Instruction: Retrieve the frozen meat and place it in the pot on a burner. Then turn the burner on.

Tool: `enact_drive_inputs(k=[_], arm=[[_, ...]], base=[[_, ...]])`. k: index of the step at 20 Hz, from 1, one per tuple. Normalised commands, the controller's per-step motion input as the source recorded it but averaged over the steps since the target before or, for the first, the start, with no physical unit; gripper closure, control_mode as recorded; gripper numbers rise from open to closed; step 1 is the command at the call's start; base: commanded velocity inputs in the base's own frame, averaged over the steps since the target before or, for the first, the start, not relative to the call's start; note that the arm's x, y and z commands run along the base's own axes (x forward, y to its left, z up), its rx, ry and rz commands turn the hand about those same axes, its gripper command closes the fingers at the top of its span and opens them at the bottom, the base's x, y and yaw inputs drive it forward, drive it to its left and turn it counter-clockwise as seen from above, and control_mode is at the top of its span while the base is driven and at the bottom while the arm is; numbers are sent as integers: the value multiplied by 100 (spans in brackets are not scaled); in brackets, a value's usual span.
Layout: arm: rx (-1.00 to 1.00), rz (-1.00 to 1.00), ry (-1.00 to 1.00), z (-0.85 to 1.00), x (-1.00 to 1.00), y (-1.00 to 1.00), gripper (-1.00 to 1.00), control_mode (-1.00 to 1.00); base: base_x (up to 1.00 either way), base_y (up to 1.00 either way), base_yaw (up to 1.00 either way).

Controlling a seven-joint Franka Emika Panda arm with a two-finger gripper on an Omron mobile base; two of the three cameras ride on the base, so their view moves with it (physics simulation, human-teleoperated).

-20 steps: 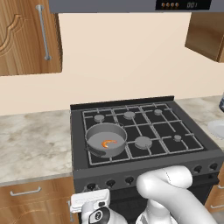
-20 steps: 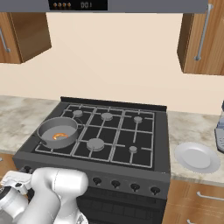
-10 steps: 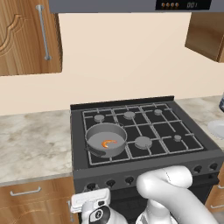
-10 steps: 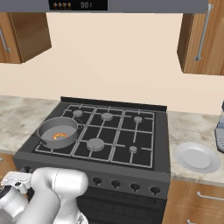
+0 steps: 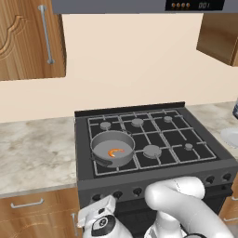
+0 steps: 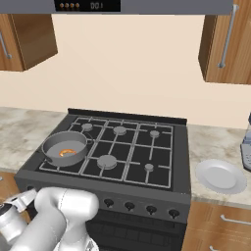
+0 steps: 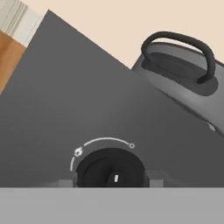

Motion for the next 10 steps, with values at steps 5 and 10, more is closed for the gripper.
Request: enact_drive_inputs(k=[5,10], arm=[[-41,2,0,-12,-25,0,100,-100],[-41,1,0,-23,-15,0,100,-100]], base=[[0,0,0],[0,0,0]])
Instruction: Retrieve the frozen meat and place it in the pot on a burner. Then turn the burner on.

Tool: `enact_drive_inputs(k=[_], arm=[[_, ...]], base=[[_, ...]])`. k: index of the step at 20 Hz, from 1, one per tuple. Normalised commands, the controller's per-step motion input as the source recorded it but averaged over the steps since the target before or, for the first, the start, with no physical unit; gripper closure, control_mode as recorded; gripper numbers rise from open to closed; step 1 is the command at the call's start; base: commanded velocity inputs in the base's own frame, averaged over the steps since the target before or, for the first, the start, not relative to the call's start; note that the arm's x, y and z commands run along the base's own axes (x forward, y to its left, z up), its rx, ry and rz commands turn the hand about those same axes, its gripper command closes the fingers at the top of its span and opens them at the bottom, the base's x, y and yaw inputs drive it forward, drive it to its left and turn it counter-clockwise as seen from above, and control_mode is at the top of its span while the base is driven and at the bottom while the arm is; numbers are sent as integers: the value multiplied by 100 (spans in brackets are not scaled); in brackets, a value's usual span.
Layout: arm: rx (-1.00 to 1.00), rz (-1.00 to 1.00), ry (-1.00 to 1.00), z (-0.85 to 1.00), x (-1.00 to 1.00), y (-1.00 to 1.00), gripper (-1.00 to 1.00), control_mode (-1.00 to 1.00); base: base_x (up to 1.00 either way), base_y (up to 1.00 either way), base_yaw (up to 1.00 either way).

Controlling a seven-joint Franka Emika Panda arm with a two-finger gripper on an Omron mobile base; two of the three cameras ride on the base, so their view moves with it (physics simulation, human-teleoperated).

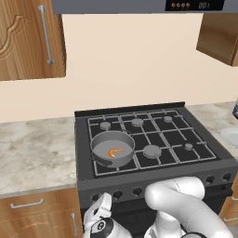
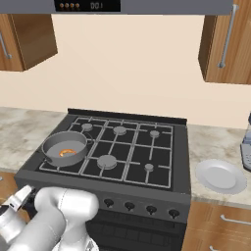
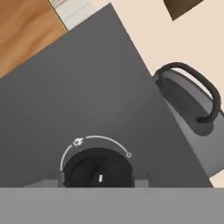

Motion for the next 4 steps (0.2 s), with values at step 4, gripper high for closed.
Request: enact_drive_inputs(k=[4], arm=[[-40,0,1,-32,-5,0,100,-100]], base=[[0,0,0]])
